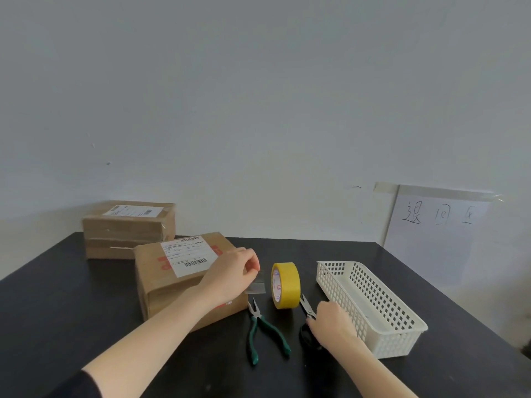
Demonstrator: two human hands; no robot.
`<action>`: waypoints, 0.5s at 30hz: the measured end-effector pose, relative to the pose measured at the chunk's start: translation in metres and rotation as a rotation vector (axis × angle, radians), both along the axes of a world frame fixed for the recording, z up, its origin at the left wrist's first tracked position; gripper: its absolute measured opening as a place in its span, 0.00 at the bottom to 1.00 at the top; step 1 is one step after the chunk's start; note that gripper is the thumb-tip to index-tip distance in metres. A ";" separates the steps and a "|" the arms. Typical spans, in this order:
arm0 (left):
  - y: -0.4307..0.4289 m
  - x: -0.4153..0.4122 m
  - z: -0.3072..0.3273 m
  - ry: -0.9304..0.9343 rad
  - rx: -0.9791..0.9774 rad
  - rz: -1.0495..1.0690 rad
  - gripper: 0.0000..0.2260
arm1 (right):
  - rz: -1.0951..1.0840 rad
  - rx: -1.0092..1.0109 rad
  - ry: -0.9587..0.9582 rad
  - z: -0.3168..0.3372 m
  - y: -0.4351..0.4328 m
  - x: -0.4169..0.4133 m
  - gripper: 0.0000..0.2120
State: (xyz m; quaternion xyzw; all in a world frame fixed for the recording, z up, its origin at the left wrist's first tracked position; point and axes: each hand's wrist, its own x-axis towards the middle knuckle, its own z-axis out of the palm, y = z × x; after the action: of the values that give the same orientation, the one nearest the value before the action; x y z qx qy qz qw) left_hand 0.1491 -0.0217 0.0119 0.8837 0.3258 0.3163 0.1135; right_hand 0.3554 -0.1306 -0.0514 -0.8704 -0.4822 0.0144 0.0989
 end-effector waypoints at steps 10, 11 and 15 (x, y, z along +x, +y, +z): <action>-0.001 -0.011 0.009 -0.001 0.027 0.001 0.03 | 0.175 0.508 0.167 0.061 0.017 -0.009 0.07; -0.001 -0.013 0.010 -0.002 0.026 0.002 0.03 | 0.214 0.505 0.210 0.064 0.019 -0.011 0.07; -0.001 -0.017 0.016 -0.008 0.022 0.012 0.03 | 0.349 0.419 0.430 0.075 0.028 -0.028 0.09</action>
State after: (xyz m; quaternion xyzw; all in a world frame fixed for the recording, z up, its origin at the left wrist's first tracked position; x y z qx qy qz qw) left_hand 0.1317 -0.0224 0.0277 0.8816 0.3272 0.3242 0.1033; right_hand 0.3278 -0.1026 0.0233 -0.7125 -0.5844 0.1148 0.3710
